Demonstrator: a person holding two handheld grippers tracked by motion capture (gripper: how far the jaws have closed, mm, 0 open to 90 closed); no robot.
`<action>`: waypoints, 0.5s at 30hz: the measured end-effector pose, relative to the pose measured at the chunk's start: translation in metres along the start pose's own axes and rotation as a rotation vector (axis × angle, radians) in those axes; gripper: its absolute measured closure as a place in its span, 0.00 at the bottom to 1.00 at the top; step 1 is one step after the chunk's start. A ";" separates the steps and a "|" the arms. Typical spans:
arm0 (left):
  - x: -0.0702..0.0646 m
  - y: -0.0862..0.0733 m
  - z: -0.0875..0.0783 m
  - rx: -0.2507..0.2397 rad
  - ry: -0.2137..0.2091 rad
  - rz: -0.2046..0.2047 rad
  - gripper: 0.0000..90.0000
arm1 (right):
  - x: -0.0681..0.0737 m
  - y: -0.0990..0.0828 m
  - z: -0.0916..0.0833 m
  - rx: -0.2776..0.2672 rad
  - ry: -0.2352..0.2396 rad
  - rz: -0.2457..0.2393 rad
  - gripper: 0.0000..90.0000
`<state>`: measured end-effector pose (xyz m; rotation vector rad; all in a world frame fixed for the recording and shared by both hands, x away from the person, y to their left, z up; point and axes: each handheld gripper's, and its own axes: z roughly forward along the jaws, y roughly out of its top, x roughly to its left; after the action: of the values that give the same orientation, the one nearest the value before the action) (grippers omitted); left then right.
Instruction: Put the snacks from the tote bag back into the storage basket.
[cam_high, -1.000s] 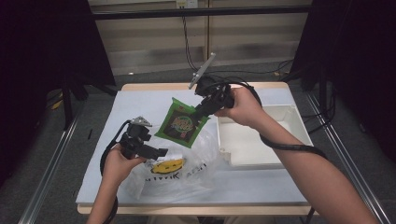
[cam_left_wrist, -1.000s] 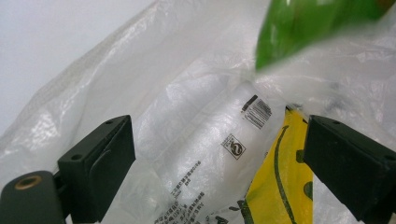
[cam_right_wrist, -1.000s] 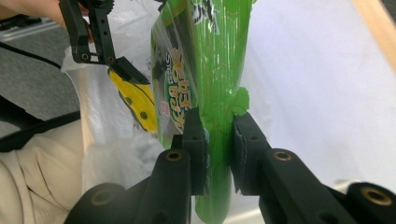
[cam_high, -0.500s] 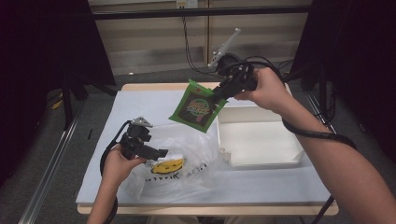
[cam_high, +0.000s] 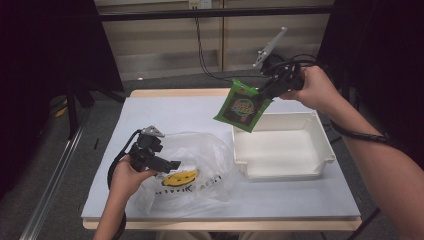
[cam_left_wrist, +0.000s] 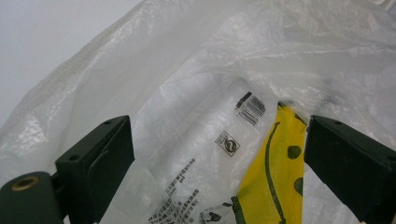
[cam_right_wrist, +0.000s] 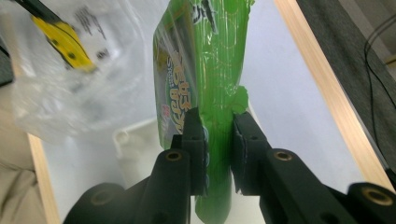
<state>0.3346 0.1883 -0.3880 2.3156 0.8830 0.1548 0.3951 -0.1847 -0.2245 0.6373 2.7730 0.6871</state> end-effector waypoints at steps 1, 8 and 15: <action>0.000 0.000 0.000 0.007 -0.006 0.003 0.09 | -0.003 -0.004 0.000 0.009 -0.012 0.005 0.86; 0.002 0.002 0.005 0.014 -0.009 0.002 0.09 | -0.028 -0.033 0.007 0.080 -0.038 0.033 0.86; 0.003 -0.001 0.006 0.019 -0.016 -0.011 0.09 | -0.048 -0.052 0.026 0.136 -0.041 0.063 0.86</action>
<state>0.3386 0.1876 -0.3938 2.3263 0.8935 0.1236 0.4272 -0.2381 -0.2677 0.7594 2.7897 0.4940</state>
